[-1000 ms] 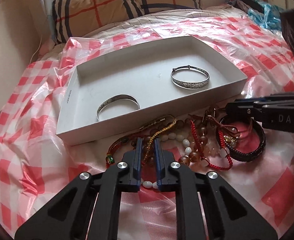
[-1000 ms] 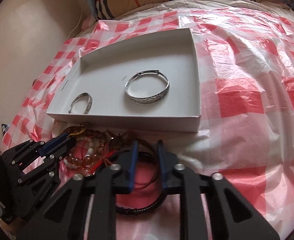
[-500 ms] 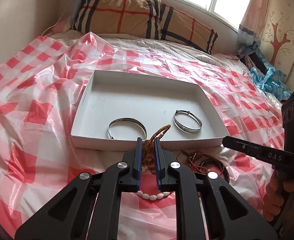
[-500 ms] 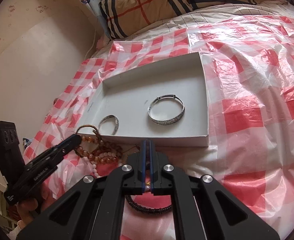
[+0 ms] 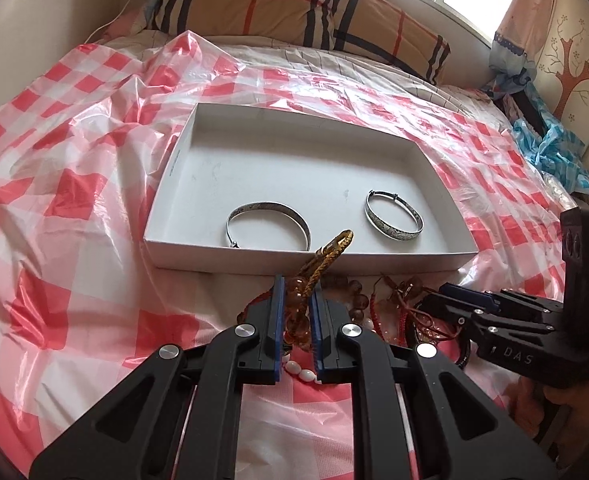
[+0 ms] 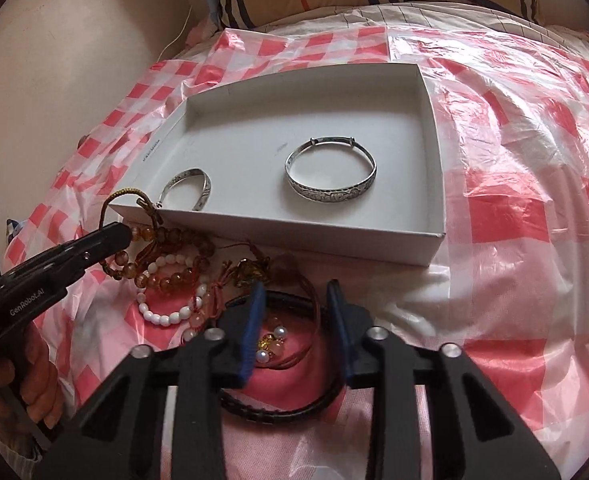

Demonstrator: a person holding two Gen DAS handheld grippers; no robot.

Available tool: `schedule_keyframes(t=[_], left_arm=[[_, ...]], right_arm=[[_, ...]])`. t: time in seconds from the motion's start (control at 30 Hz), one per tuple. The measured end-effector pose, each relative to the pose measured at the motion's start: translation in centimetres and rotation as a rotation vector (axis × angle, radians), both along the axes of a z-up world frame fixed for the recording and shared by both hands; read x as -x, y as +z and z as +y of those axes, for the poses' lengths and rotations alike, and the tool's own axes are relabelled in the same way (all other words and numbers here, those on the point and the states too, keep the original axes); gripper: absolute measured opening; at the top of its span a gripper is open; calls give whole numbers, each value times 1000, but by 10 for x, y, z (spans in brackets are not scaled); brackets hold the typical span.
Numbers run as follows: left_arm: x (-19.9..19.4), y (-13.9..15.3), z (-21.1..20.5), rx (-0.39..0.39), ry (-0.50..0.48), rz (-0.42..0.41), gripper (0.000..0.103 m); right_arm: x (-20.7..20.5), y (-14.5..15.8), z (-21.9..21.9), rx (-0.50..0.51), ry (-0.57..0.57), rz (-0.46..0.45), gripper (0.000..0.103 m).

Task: Organize jewelry
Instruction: 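Grasp an orange-bead cord bracelet with the right tool while the left tool holds its bracelet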

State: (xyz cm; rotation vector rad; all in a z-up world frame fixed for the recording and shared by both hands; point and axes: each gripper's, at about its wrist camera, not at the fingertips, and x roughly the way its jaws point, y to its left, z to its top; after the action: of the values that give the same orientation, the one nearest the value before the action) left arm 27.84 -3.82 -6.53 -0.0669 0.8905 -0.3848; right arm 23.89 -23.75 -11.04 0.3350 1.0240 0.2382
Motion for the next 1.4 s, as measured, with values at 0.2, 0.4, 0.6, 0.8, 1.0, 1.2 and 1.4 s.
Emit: schedule_keyframes(t=[0.2, 0.4, 0.6, 0.8, 1.0, 1.2, 1.4], left_arm=[[0, 7, 7, 24, 14, -20, 11], [4, 24, 21, 141, 26, -71, 11], [5, 28, 26, 166, 42, -89, 11], [5, 25, 22, 143, 8, -79, 11], [0, 6, 4, -72, 4, -32, 21], [-6, -8, 5, -155, 36, 8, 56], [-5, -15, -2, -184, 2, 28, 16]], right_arm=[[3, 12, -8, -80, -17, -37, 2], [7, 29, -21, -175, -61, -107, 2], [13, 50, -27, -222, -75, -213, 2], [15, 55, -33, -241, -97, -238, 2], [14, 53, -32, -236, -99, -231, 2], [14, 53, -31, -236, -91, -233, 2], [15, 54, -32, -239, -93, -238, 2]])
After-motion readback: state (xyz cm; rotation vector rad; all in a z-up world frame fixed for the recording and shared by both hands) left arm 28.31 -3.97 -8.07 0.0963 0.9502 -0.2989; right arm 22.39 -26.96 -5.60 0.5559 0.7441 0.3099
